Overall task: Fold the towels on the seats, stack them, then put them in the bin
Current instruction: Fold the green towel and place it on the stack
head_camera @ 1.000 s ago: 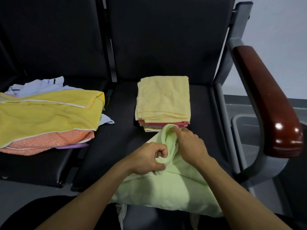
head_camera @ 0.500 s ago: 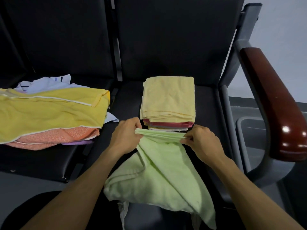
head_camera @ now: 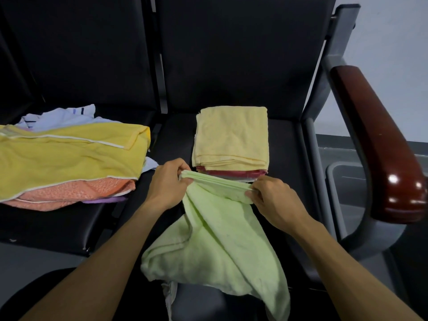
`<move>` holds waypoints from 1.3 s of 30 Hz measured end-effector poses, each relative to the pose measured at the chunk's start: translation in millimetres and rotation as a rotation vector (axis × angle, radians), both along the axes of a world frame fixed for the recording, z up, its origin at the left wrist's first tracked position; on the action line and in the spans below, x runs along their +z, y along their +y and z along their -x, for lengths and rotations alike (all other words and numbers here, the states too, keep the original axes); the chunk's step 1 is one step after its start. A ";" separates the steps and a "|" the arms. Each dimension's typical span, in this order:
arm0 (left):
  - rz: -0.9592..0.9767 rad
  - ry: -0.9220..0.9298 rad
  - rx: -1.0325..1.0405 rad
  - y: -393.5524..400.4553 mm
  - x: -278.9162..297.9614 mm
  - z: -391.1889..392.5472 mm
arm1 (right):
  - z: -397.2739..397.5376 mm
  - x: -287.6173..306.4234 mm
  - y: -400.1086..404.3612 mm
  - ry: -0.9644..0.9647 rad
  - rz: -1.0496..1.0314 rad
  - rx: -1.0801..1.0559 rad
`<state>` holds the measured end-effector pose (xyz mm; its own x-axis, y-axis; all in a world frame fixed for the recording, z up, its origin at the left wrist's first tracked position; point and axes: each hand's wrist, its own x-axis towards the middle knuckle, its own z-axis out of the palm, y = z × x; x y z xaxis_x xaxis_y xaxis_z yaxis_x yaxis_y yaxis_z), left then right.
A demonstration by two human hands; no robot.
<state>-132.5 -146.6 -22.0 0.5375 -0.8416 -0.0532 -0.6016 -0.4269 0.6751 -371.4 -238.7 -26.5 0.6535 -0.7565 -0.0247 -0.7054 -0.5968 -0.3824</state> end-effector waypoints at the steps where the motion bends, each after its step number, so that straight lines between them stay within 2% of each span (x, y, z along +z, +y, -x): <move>1: 0.011 0.002 0.016 -0.3 0.1 -0.5 | -0.5 1.0 1.0 -0.014 0.005 0.003; 4: 0.038 0.015 0.046 -1.4 1.4 -1.0 | -2.6 3.1 1.4 -0.140 -0.008 -0.011; 7: 0.047 0.014 0.046 -3.0 2.5 0.6 | -5.7 3.5 -1.4 -0.384 -0.100 -0.183; 9: 0.056 0.016 0.050 -3.9 3.2 1.9 | -8.1 5.9 -1.9 -0.462 -0.170 -0.272; 14: 0.074 0.034 0.052 -7.7 3.7 4.0 | -7.2 3.6 -6.1 -0.420 -0.267 -0.293; 20: 0.096 0.053 0.068 -10.7 5.4 5.0 | -4.0 4.3 -2.2 -0.145 -0.080 -0.168; 23: 0.114 0.062 0.079 -10.4 6.7 3.4 | -5.1 4.5 -2.8 -0.273 -0.069 -0.160; 26: 0.117 0.083 0.085 -9.8 7.0 2.6 | -7.4 4.1 -3.4 -0.444 -0.111 -0.231; 30: 0.128 0.104 0.095 -11.5 6.1 1.7 | -8.5 4.9 -4.1 -0.575 -0.179 -0.305; 36: 0.182 0.100 0.104 -14.7 9.7 2.4 | -9.2 8.0 -6.4 -0.517 -0.184 -0.267; 39: 0.217 0.081 0.112 -10.2 20.9 6.2 | -7.4 16.5 -4.6 -0.606 -0.266 -0.335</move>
<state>-138.7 -156.7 -1.1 0.6294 -0.7735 0.0750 -0.4989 -0.3282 0.8022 -363.9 -243.3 -10.0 0.3463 -0.9364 0.0566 -0.4526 -0.2196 -0.8643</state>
